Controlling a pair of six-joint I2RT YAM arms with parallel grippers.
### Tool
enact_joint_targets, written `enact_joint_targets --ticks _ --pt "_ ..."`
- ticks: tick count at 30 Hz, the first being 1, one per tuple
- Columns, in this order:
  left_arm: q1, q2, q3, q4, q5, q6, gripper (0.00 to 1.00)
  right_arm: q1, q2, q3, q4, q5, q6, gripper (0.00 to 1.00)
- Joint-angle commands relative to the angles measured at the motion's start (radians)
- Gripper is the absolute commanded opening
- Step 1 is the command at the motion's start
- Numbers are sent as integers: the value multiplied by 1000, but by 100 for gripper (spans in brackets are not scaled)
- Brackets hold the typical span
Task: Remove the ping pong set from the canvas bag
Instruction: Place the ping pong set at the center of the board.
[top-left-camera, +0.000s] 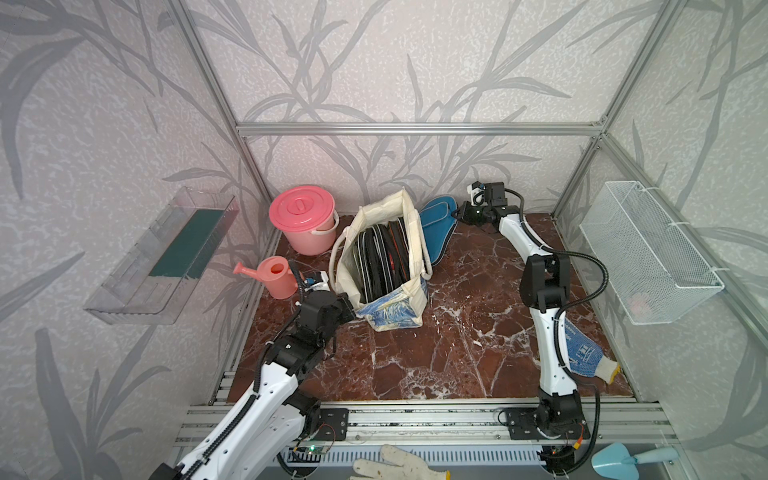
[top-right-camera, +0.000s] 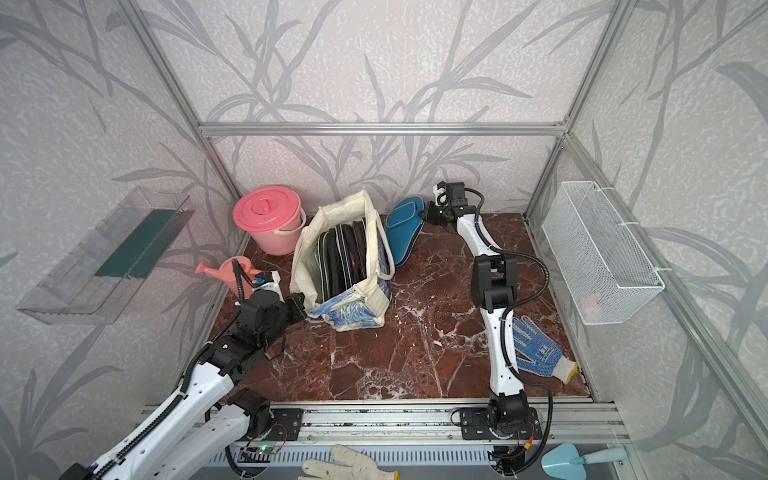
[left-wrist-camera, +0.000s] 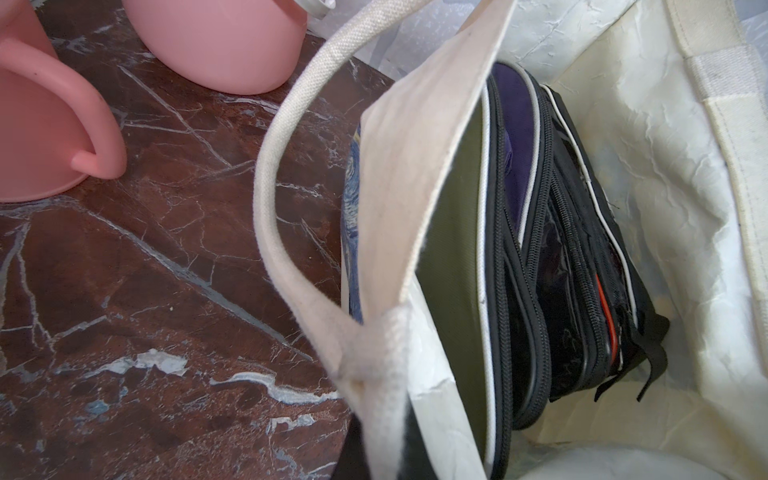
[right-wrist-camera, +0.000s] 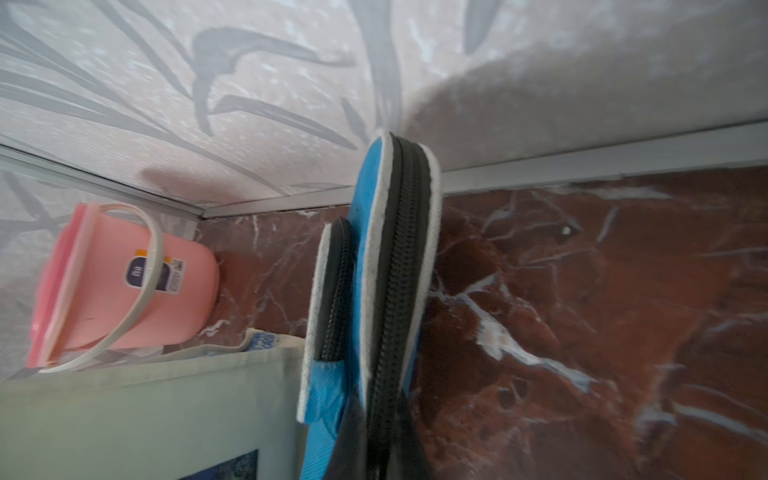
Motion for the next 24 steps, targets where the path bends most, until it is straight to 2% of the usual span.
enact_joint_targets --ticks 1,6,10,13,17,19,24 --pt "5 5 21 -2 -32 16 0 2 61 99 -154 96 -77 0" --pt "4 3 27 -1 -11 25 0 5 186 283 -291 157 -87 0" --pt "5 15 29 4 2 28 0 10 259 366 -304 178 -69 0" --pt "4 25 34 9 12 32 0 9 282 382 -299 190 -56 0" --pt "4 29 47 14 20 36 0 9 252 309 -247 200 -42 1" --pt "4 30 53 4 12 34 0 9 230 266 -220 201 -38 13" --pt "5 41 61 -9 7 28 0 9 177 213 -204 210 -50 61"
